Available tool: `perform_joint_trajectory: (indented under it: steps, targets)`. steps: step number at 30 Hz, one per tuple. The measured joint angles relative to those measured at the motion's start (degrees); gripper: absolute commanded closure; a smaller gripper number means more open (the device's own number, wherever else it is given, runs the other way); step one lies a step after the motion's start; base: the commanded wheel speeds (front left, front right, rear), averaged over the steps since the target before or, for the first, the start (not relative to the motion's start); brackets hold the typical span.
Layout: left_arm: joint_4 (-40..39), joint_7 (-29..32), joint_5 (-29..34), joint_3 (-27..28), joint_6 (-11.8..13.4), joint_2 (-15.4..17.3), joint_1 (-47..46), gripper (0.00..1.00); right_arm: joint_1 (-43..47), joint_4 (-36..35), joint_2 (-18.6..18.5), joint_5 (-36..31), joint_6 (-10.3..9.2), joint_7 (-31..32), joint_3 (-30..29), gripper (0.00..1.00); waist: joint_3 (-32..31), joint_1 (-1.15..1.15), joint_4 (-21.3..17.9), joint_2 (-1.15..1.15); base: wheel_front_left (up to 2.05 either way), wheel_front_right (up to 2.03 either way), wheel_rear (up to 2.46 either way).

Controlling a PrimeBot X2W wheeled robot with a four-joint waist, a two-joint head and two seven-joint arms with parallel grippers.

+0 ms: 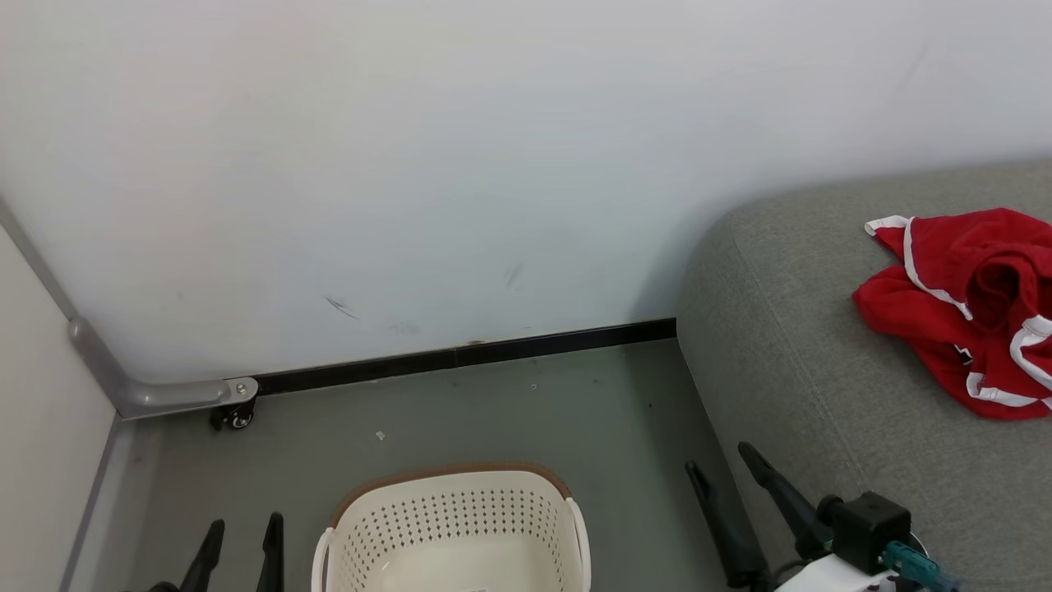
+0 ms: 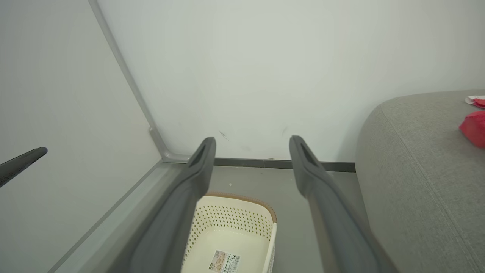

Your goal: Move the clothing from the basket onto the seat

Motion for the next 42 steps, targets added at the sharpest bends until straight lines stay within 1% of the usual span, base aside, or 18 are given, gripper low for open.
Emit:
perform_joint_trajectory:
  steps: [1,5,8,12,21,26,32,38,39,40,42]
  targets:
    - [0.2,0.0,0.0,0.0,0.0,-0.1,0.0,1.00,0.0,0.3,0.0,0.0,0.01,0.0,0.0,1.00,0.0,0.00,0.0,0.00,0.00,0.00,0.00]
    - [2.7,0.1,0.0,-0.4,0.0,-1.1,0.8,1.00,1.6,2.6,0.3,0.0,0.01,0.0,0.5,1.00,0.0,0.00,0.0,0.00,0.00,0.00,0.00]
    - [3.5,0.3,-0.2,-0.4,0.0,-1.7,1.2,1.00,2.7,3.1,0.3,0.1,0.01,0.0,0.7,1.00,0.0,0.00,0.0,0.00,0.00,0.00,0.00]
    - [4.3,1.6,-2.0,0.6,0.0,-1.7,1.0,1.00,3.5,2.3,0.3,2.0,0.01,0.0,0.9,1.00,0.1,0.00,-0.1,0.00,0.00,0.00,0.00]
    - [5.3,4.1,-9.1,1.4,0.0,-1.7,-0.4,1.00,4.5,1.0,0.3,9.9,0.01,0.0,0.7,1.00,0.4,0.01,-0.2,0.00,0.00,0.00,0.00]
    - [5.4,5.7,-12.5,1.8,0.0,-1.6,-1.3,1.00,4.4,1.0,0.3,15.6,0.01,1.1,-1.1,1.00,0.7,0.05,-0.1,0.00,0.00,0.00,0.00]
    - [5.4,7.2,-16.5,2.1,0.0,-1.6,-1.5,1.00,4.3,1.0,0.2,20.7,0.01,2.1,-2.1,1.00,0.9,0.28,0.0,0.00,0.00,0.00,0.00]
    - [5.2,8.6,-20.6,2.4,0.0,-1.5,-2.5,1.00,4.2,1.3,-0.3,26.1,0.01,3.3,-3.0,1.00,1.0,0.60,0.0,0.00,0.00,0.00,0.00]
    - [5.1,9.2,-22.3,2.4,0.0,-1.5,-2.5,1.00,4.2,1.4,-0.5,27.9,0.01,3.6,-3.2,1.00,1.0,0.70,0.0,0.00,0.00,0.00,0.00]
    - [5.1,9.2,-22.3,2.4,0.0,-1.5,-2.5,1.00,4.2,1.4,-0.5,27.9,0.01,3.6,-3.2,1.00,1.0,0.70,0.0,0.00,0.00,0.00,0.00]
    - [5.0,9.8,-24.2,2.5,0.0,-1.5,-2.6,1.00,4.1,1.6,-1.0,30.7,0.01,4.2,-3.7,1.00,1.0,0.84,0.0,0.00,0.00,0.00,0.00]
